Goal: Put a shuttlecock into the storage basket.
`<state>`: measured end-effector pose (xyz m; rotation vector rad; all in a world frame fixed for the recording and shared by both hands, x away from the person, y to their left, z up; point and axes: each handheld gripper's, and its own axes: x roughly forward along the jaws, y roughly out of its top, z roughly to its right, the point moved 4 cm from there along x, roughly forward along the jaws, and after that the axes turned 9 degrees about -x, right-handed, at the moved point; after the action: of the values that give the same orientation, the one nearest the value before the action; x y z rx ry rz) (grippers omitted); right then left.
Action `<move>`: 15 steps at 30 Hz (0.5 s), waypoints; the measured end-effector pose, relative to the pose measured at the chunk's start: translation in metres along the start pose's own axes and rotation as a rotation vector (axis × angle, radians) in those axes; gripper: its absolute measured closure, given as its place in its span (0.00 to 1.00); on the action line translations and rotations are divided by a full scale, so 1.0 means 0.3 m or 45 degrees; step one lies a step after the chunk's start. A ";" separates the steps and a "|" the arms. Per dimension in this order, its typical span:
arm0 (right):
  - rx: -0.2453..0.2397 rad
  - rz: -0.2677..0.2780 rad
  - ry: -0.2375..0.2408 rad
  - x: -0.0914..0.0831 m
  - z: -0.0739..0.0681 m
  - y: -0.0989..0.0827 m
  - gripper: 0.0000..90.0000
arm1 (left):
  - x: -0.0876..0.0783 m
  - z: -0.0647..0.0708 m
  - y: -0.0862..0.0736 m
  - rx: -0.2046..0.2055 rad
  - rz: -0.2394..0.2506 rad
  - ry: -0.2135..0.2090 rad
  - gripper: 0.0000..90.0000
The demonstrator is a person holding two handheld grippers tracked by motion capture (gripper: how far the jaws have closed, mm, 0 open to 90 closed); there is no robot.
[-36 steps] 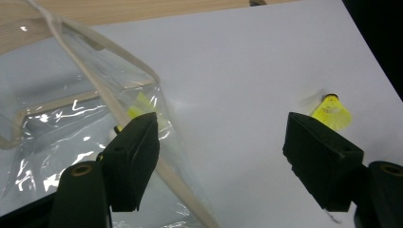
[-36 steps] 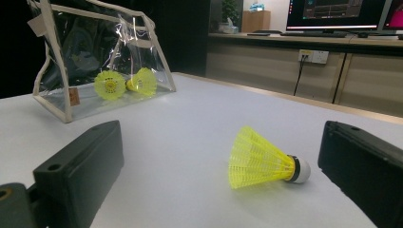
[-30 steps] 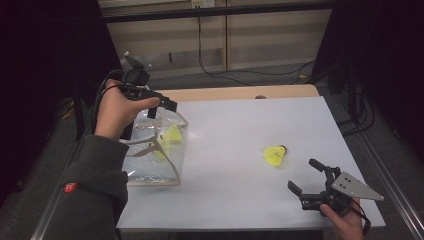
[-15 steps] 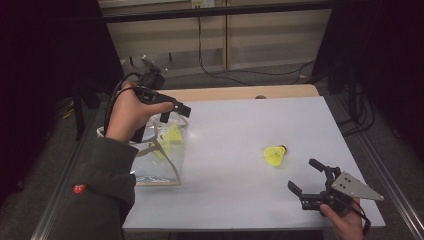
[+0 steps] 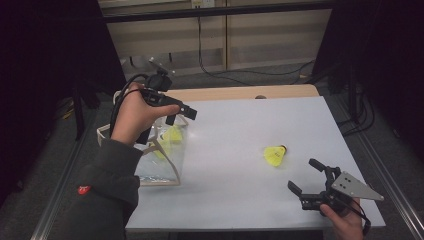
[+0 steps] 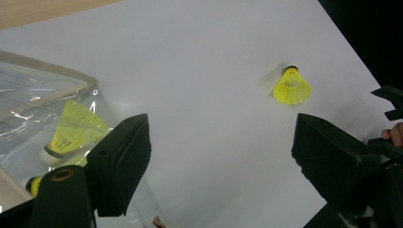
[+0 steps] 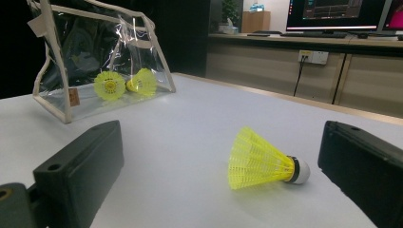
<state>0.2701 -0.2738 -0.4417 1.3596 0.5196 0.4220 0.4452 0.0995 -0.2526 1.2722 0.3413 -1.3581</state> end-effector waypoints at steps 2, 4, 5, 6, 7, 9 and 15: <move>-0.003 0.003 -0.001 0.000 0.000 0.000 0.01 | 0.004 0.005 -0.003 0.003 -0.008 -0.005 0.23; -0.004 0.002 0.000 0.000 0.001 0.000 0.01 | 0.008 0.010 -0.004 0.013 -0.009 -0.005 0.23; -0.004 0.001 0.000 0.000 0.001 0.000 0.01 | 0.010 0.013 -0.004 0.022 -0.011 -0.006 0.23; -0.004 0.001 0.000 0.000 0.001 0.000 0.01 | 0.011 0.016 -0.005 0.025 -0.016 -0.011 0.22; -0.002 0.001 0.000 0.000 0.001 0.000 0.01 | 0.013 0.020 -0.006 0.029 -0.016 -0.011 0.22; -0.004 0.003 -0.001 0.000 0.000 0.001 0.01 | 0.016 0.025 -0.006 0.032 -0.015 -0.014 0.22; -0.004 0.005 0.002 0.000 -0.001 0.002 0.01 | 0.029 0.034 -0.010 0.044 -0.028 -0.032 0.22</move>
<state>0.2700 -0.2734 -0.4413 1.3574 0.5172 0.4271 0.4403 0.0875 -0.2573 1.2820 0.3168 -1.4030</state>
